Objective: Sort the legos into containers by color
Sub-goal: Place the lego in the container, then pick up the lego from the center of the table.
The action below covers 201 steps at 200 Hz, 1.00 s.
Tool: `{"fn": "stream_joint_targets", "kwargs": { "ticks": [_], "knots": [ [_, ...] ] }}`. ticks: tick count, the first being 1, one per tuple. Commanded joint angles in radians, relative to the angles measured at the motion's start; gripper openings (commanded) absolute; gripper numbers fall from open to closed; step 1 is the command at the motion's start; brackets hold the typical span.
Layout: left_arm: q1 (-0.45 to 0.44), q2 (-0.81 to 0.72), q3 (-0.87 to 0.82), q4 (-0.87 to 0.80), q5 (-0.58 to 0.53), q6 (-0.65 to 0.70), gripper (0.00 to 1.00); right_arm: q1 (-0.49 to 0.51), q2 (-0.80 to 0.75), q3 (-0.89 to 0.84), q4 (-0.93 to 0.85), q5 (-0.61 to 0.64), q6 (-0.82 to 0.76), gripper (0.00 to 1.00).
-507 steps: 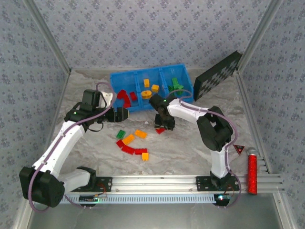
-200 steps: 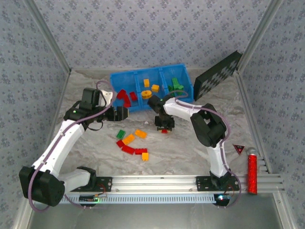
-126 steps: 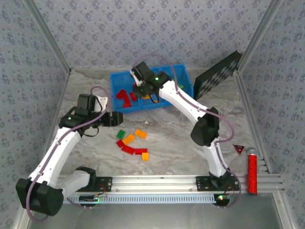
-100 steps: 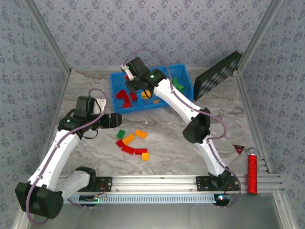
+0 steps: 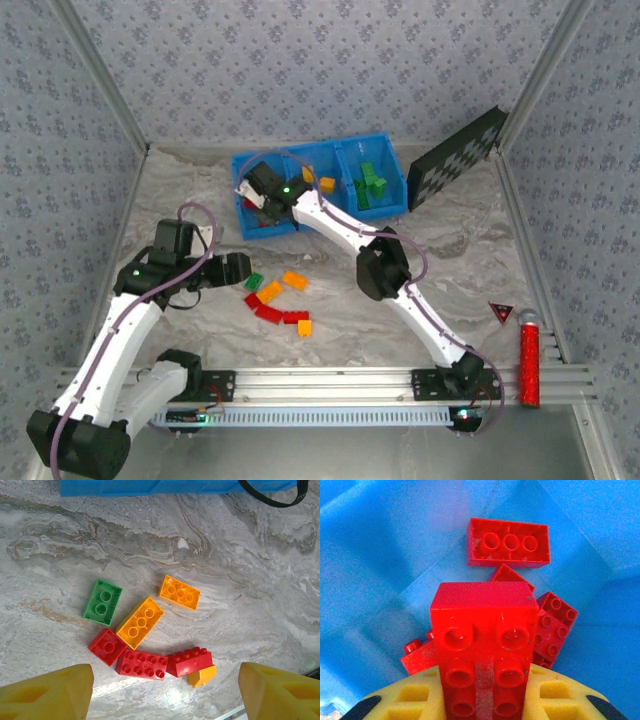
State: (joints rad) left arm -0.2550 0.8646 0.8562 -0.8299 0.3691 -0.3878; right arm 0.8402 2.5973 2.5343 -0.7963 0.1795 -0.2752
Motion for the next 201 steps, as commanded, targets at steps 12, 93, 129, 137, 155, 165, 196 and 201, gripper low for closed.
{"fn": "stream_joint_targets", "kwargs": {
  "ticks": [12, 93, 129, 137, 155, 165, 196, 201],
  "knots": [
    [0.005, 0.02, 0.004, -0.036, -0.005, -0.035, 0.77, 0.014, -0.014, -0.013, -0.011, 0.057, -0.037, 0.34],
    [-0.161, 0.123, 0.073, -0.035, -0.2, -0.263, 0.77, -0.006, -0.189, 0.014, 0.007, -0.016, 0.024, 0.59],
    [-0.264, 0.19, 0.065, -0.019, -0.256, -0.429, 0.76, -0.036, -0.332, -0.115, 0.001, -0.084, 0.053, 0.59],
    [-0.271, 0.187, 0.053, 0.002, -0.255, -0.455, 0.77, -0.042, -0.386, -0.2, 0.025, -0.097, 0.052, 0.59],
    [-0.269, 0.155, 0.039, 0.05, -0.263, -0.497, 0.77, -0.053, -0.522, -0.434, 0.108, -0.148, 0.047, 0.62],
    [-0.261, 0.134, 0.044, 0.06, -0.271, -0.51, 0.77, -0.053, -0.6, -0.561, 0.147, -0.187, 0.051, 0.63],
    [-0.209, 0.096, 0.091, 0.057, -0.28, -0.508, 0.77, -0.042, -0.799, -0.902, 0.252, -0.322, 0.094, 0.68],
    [-0.199, 0.094, 0.097, 0.056, -0.279, -0.504, 0.78, -0.038, -0.82, -0.949, 0.258, -0.346, 0.098, 0.69]
  ]
}}
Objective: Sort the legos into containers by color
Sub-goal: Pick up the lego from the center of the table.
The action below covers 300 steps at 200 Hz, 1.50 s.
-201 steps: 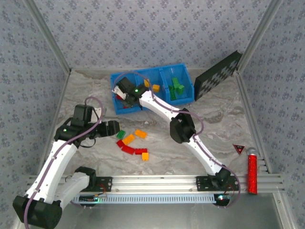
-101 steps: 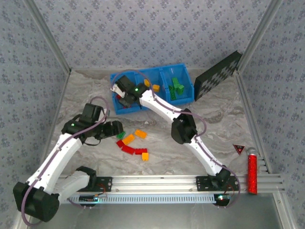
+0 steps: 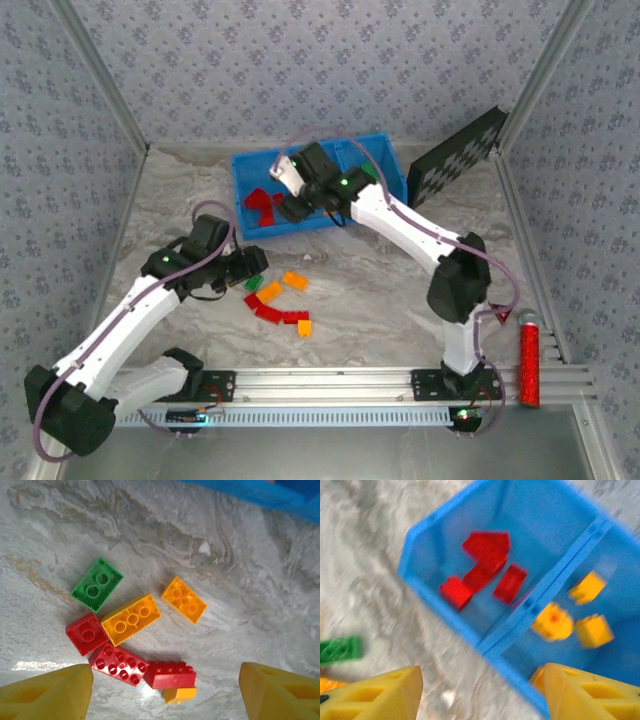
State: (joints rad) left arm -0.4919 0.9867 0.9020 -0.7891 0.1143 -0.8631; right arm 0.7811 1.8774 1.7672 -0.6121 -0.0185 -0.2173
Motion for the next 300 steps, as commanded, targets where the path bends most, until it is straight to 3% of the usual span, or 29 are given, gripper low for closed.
{"fn": "stream_joint_targets", "kwargs": {
  "ticks": [1, 28, 61, 146, 204, 257, 281, 300],
  "knots": [
    [0.04, -0.028, 0.054, 0.014, -0.024, -0.028, 0.78, 0.022, -0.103, -0.19, 0.075, -0.152, 0.041, 0.69],
    [0.098, -0.013, 0.09, -0.001, 0.008, -0.002, 0.79, 0.05, -0.151, -0.342, 0.085, -0.192, 0.054, 0.72],
    [0.155, 0.015, 0.099, 0.033, 0.078, 0.027, 0.79, 0.081, -0.123, -0.41, 0.097, -0.164, 0.026, 0.74],
    [0.279, 0.113, 0.185, -0.004, 0.127, 0.143, 0.8, 0.152, 0.063, -0.339, 0.049, -0.132, -0.01, 0.8],
    [0.294, 0.162, 0.183, 0.019, 0.163, 0.148, 0.8, 0.155, 0.15, -0.293, 0.019, -0.066, -0.019, 0.77],
    [0.297, 0.189, 0.196, 0.016, 0.166, 0.157, 0.8, 0.146, 0.213, -0.251, -0.024, -0.024, -0.062, 0.62],
    [0.3, 0.201, 0.199, 0.016, 0.167, 0.159, 0.81, 0.141, 0.222, -0.254, -0.028, -0.016, -0.063, 0.45],
    [0.301, 0.212, 0.202, 0.019, 0.169, 0.162, 0.81, 0.13, 0.216, -0.265, -0.035, -0.044, -0.066, 0.37]
  ]
}}
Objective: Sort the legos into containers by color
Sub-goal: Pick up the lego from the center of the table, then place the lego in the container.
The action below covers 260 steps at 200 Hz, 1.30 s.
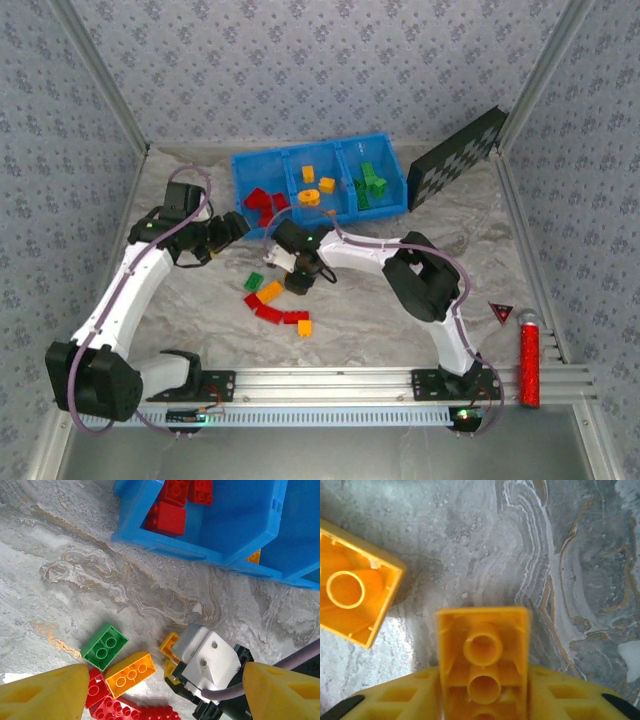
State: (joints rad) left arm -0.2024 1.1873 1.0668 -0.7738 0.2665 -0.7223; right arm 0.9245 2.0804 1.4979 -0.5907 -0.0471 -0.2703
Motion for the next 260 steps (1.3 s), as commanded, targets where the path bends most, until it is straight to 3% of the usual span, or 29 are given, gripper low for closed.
{"fn": "stream_joint_targets", "kwargs": {
  "ticks": [1, 49, 92, 136, 176, 214, 233, 260],
  "knots": [
    [0.012, 0.012, 0.036, 0.004, 0.017, 0.022, 0.81, -0.015, 0.012, 0.004, -0.057, -0.02, -0.013, 0.36],
    [0.017, 0.076, 0.08, -0.104, -0.071, 0.09, 0.81, -0.118, -0.135, -0.025, -0.057, -0.11, 0.028, 0.25],
    [0.026, 0.125, 0.065, -0.106, -0.059, 0.121, 0.8, -0.246, -0.246, 0.088, -0.049, -0.057, 0.068, 0.24],
    [0.026, 0.14, 0.054, -0.109, -0.052, 0.127, 0.8, -0.323, -0.079, 0.324, -0.066, 0.099, 0.078, 0.23],
    [0.027, 0.141, 0.032, -0.07, -0.006, 0.088, 0.8, -0.362, 0.124, 0.561, -0.133, 0.103, 0.105, 0.24],
    [0.026, 0.155, 0.025, -0.042, 0.004, 0.064, 0.8, -0.362, 0.22, 0.644, -0.152, 0.1, 0.1, 0.27],
    [0.026, 0.164, 0.027, -0.041, 0.006, 0.06, 0.8, -0.356, 0.25, 0.674, -0.17, 0.111, 0.097, 0.32],
    [0.026, 0.171, 0.032, -0.046, 0.003, 0.06, 0.8, -0.349, 0.232, 0.667, -0.18, 0.121, 0.115, 0.46]
  ]
}}
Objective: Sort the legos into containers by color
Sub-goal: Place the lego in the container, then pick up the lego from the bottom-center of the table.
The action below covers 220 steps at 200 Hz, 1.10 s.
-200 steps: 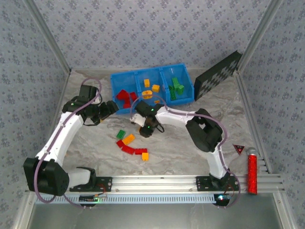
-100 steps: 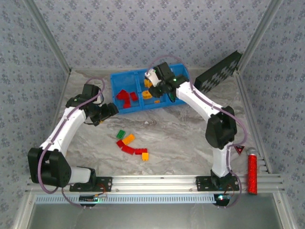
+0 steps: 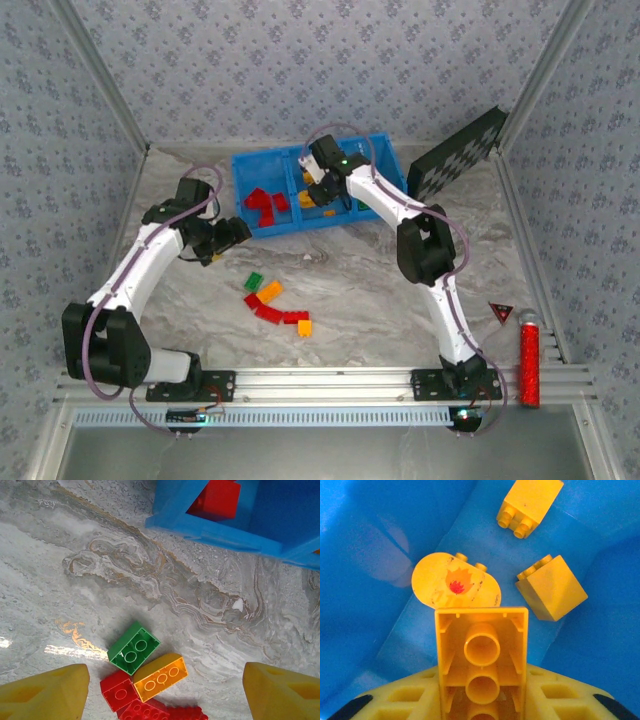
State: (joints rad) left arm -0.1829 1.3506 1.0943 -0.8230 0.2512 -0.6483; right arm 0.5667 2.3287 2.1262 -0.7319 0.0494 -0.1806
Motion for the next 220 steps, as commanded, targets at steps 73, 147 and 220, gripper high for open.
{"fn": "stream_joint_targets", "kwargs": {
  "ticks": [73, 147, 220],
  "knots": [
    [0.008, 0.02, 0.026, 0.016, 0.015, 0.014, 0.81, 0.076, -0.32, -0.136, -0.161, 0.081, 0.372, 0.64],
    [0.07, -0.049, 0.016, 0.064, 0.062, 0.08, 0.82, 0.358, -0.646, -0.643, -0.199, 0.101, 0.958, 0.77],
    [0.077, -0.108, -0.007, 0.074, 0.08, 0.141, 0.83, 0.585, -0.601, -0.819, -0.081, 0.05, 1.315, 0.8]
  ]
}}
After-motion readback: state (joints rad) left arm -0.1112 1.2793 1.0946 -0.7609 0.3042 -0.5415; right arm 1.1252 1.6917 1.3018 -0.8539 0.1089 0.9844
